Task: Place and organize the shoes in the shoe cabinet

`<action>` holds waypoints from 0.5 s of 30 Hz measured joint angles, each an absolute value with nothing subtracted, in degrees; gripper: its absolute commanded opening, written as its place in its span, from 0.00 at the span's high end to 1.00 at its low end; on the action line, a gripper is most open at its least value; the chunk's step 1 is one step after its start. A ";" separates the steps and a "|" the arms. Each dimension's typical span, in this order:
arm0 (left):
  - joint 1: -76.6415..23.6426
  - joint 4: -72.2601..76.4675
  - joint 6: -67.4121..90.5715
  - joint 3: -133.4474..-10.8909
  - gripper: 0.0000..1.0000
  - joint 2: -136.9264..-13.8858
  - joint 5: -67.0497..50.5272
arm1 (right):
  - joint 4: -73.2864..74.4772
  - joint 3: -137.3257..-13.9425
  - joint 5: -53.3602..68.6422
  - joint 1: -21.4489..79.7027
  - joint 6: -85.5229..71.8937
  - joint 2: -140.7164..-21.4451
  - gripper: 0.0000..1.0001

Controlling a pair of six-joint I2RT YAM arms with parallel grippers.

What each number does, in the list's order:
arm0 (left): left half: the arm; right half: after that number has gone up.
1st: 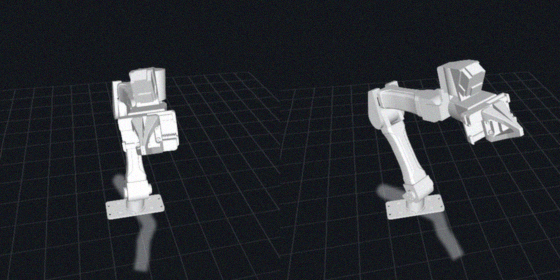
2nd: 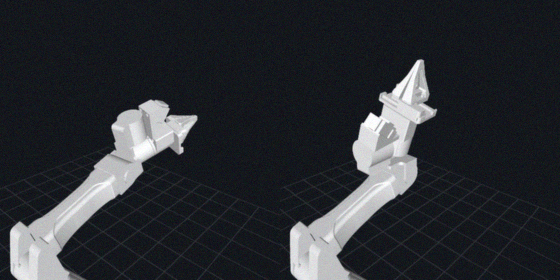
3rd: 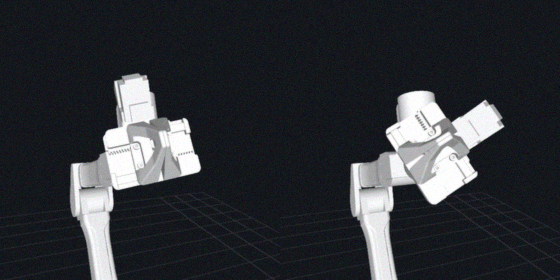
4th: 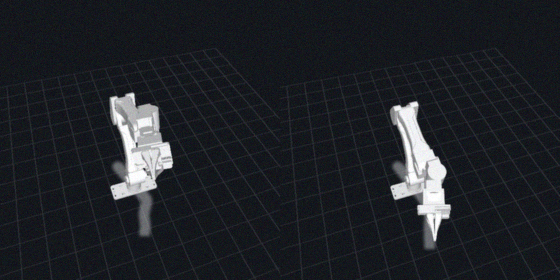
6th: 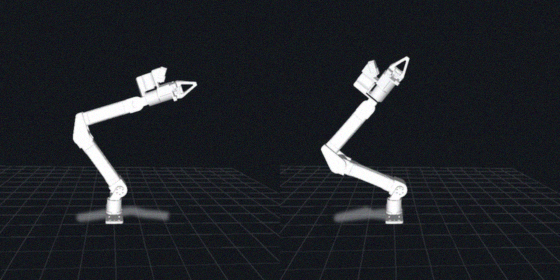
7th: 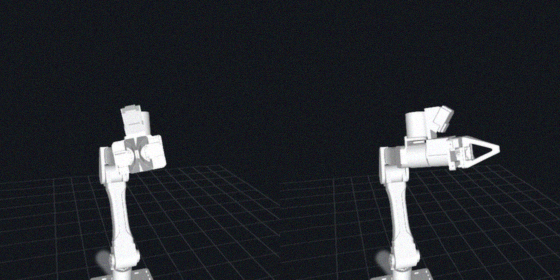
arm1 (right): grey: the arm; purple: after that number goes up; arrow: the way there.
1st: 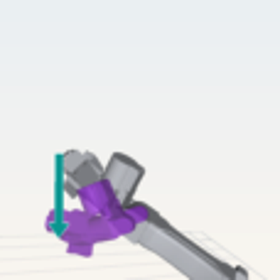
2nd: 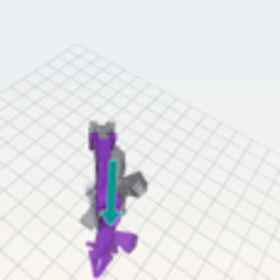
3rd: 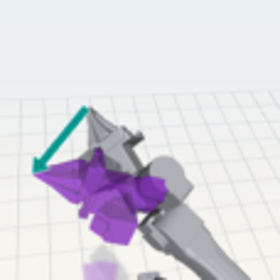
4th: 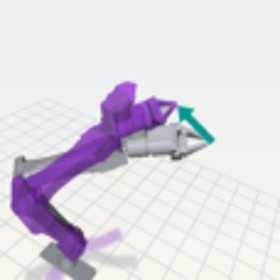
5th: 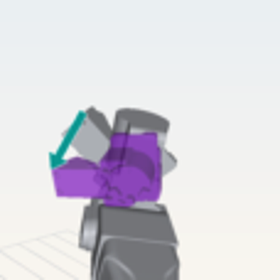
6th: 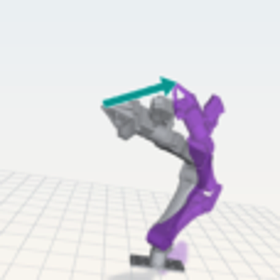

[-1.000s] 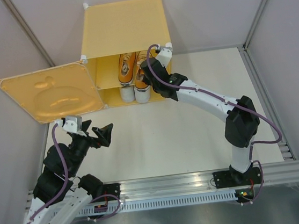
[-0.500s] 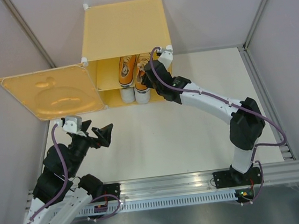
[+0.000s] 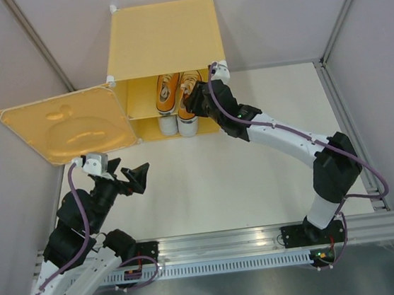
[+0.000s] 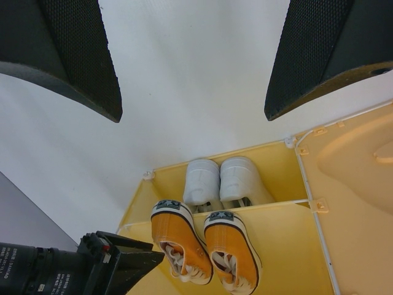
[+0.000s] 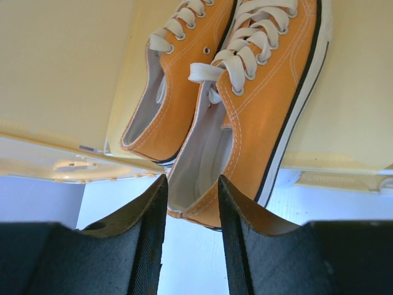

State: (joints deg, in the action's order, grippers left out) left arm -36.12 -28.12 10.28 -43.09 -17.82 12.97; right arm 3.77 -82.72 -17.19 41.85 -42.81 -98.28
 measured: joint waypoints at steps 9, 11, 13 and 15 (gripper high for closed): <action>-36.12 -28.12 10.28 -43.09 0.00 -17.82 12.95 | -2.61 -74.87 -9.80 40.64 -41.91 -94.21 0.77; -36.12 -28.12 10.28 -43.09 0.00 -17.82 12.95 | -3.73 -72.84 -8.45 40.60 -41.80 -93.03 0.87; -36.12 -28.12 10.28 -43.09 0.00 -17.82 12.95 | -5.15 -70.87 -6.66 40.69 -41.74 -91.92 0.94; -36.12 -28.12 10.28 -43.09 0.00 -17.82 12.93 | -5.93 -69.36 -5.48 41.10 -41.54 -91.00 0.97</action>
